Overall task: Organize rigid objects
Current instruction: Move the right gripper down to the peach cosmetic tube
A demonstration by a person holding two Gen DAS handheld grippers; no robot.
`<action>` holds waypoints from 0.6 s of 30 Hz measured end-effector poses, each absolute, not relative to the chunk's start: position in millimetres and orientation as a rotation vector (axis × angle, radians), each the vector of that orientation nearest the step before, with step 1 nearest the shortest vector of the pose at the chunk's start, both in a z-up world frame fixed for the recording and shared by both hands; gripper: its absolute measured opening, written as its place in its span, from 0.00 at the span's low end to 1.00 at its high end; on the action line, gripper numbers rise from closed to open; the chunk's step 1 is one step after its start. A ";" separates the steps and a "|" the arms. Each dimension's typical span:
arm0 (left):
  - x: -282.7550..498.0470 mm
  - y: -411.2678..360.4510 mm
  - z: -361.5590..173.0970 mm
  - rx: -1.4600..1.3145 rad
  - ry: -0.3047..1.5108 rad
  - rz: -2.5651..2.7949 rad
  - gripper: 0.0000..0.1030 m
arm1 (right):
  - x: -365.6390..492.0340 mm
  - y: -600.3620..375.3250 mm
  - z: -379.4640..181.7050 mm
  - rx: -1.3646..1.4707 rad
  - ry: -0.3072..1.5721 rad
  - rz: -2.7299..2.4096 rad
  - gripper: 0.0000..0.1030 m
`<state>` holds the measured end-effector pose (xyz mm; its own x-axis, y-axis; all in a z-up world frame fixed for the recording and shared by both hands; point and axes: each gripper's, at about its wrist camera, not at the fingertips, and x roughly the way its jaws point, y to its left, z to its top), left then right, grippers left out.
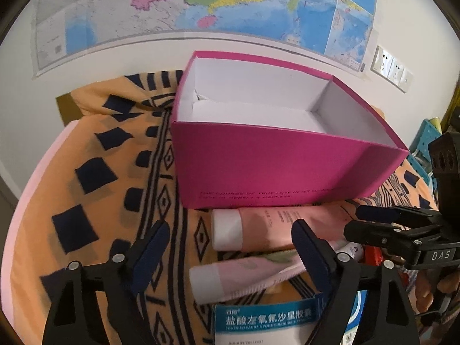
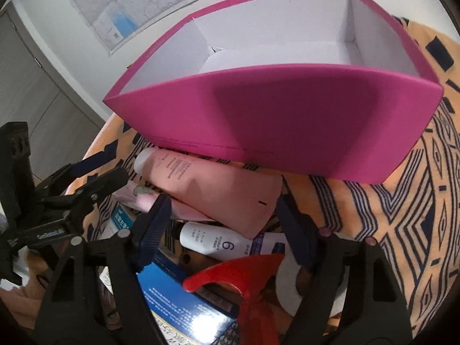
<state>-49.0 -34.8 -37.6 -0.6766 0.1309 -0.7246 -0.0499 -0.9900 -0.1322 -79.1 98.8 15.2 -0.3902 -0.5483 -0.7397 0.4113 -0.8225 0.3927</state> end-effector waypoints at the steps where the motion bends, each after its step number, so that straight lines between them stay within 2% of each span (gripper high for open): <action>1: -51.3 -34.6 -38.0 -1.219 -0.151 2.774 0.82 | -80.5 99.0 15.4 1.262 -0.194 -2.223 0.74; 5: -58.8 -32.8 -40.8 -1.233 -0.132 2.735 0.78 | -83.7 104.9 14.1 1.293 -0.221 -2.231 0.73; 7: -61.5 -32.6 -42.7 -1.241 -0.129 2.720 0.77 | -86.9 106.9 10.2 1.324 -0.226 -2.225 0.63; 9: -63.5 -31.8 -44.4 -1.252 -0.122 2.705 0.75 | -90.0 107.1 6.7 1.351 -0.230 -2.215 0.58; 16: -69.3 -31.3 -50.6 -1.292 -0.143 2.645 0.67 | -93.9 103.7 1.2 1.379 -0.221 -2.199 0.57; 18: -72.3 -30.9 -53.9 -1.309 -0.164 2.609 0.60 | -94.6 103.4 1.3 1.379 -0.218 -2.198 0.57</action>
